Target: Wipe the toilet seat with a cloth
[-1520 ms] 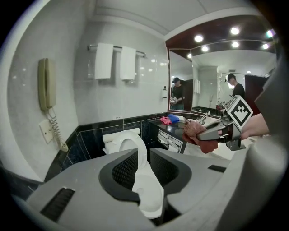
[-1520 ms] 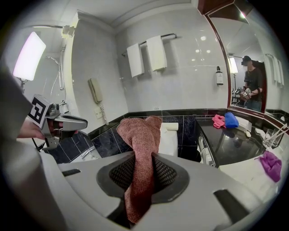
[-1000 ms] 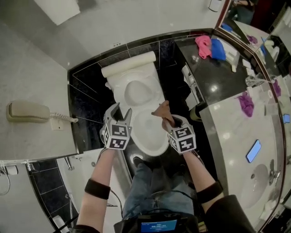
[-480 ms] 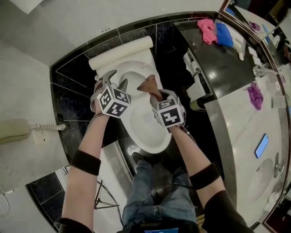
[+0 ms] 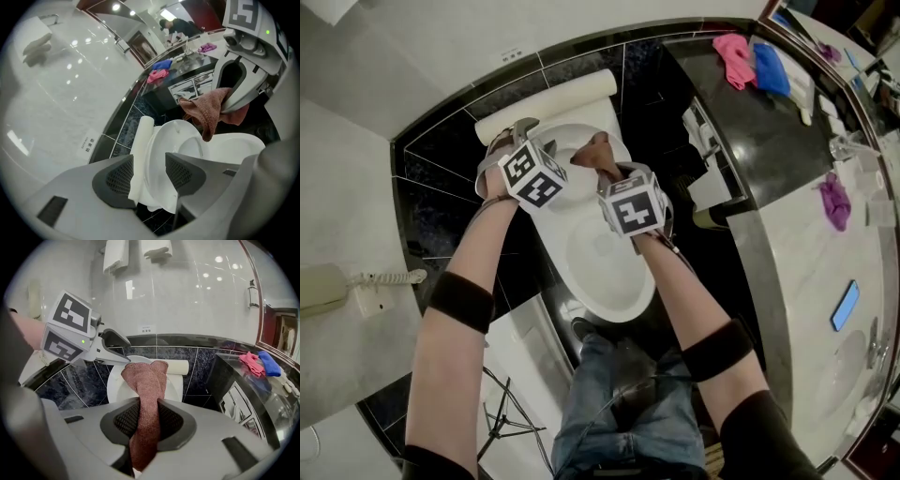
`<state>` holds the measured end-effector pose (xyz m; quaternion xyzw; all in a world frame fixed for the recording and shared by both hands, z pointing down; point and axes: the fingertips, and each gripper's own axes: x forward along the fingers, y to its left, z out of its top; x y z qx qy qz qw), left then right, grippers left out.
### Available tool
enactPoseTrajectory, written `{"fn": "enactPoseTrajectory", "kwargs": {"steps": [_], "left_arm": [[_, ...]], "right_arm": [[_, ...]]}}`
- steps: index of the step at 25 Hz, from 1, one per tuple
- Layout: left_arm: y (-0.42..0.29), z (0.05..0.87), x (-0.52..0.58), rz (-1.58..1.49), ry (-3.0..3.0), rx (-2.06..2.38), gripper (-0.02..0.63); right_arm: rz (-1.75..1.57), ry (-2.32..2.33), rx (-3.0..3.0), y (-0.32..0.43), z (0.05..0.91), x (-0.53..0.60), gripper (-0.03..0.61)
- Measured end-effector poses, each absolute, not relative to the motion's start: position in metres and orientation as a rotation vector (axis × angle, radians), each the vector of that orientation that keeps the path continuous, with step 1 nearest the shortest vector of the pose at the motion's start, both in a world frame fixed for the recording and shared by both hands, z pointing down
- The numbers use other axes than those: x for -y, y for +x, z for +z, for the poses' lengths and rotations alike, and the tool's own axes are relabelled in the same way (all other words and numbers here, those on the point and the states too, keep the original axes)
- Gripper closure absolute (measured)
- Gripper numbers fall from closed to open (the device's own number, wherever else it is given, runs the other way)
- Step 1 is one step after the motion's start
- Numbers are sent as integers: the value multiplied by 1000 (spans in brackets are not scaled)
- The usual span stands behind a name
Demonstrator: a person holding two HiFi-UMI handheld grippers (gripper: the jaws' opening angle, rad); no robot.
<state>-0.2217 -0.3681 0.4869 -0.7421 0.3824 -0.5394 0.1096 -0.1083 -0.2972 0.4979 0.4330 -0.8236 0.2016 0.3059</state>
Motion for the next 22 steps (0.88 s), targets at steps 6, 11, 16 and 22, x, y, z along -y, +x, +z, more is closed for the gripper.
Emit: {"fn": "enactPoseTrajectory", "kwargs": {"steps": [6, 11, 16, 22], "left_arm": [[-228, 507, 378, -1672, -2137, -1089, 490], [-238, 525, 381, -1732, -2118, -1090, 500], [-237, 523, 379, -1719, -2118, -1116, 505], [-232, 519, 365, -1703, -2123, -1127, 508]], "right_arm": [[548, 1146, 2184, -109, 501, 301, 474], [560, 1137, 2168, -103, 512, 295, 474], [564, 1133, 2157, -98, 518, 289, 474], [585, 1128, 2142, -88, 524, 277, 474]]}}
